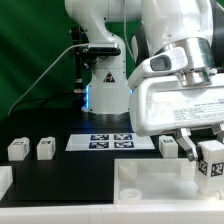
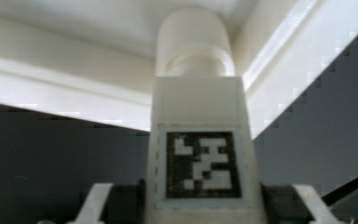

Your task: Assemble one leg

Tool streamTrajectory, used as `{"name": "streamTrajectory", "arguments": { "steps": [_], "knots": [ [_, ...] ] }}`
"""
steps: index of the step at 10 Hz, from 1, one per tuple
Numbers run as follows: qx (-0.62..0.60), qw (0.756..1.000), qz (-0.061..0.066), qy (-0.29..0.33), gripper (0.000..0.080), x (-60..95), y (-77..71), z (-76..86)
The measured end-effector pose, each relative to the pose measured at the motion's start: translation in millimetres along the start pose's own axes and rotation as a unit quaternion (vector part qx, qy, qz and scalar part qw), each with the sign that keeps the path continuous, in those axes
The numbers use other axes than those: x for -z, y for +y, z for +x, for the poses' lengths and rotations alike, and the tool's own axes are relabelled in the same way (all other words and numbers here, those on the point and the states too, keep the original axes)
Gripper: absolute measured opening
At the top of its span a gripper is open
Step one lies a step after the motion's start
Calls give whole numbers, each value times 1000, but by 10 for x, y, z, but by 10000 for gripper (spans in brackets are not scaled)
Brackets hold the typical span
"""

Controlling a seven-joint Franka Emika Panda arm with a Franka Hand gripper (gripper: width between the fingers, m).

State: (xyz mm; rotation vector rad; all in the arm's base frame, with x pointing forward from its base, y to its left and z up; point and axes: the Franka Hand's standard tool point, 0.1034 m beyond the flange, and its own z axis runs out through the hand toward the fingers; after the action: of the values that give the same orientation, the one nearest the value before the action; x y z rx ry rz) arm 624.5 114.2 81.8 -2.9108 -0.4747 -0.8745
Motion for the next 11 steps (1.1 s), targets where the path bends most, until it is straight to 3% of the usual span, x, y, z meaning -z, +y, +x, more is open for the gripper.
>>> {"name": "streamTrajectory", "arguments": {
  "steps": [3,4,5,6,11],
  "knots": [
    [0,1000,-3,11,303,4,-6,-6],
    [0,1000,-3,11,544,4,-5,-7],
    [0,1000,-3,11,544,3,-5,-8],
    [0,1000,-3,11,627,2,-5,-9],
    [0,1000,-3,11,649,2,-4,-9]
  ]
}}
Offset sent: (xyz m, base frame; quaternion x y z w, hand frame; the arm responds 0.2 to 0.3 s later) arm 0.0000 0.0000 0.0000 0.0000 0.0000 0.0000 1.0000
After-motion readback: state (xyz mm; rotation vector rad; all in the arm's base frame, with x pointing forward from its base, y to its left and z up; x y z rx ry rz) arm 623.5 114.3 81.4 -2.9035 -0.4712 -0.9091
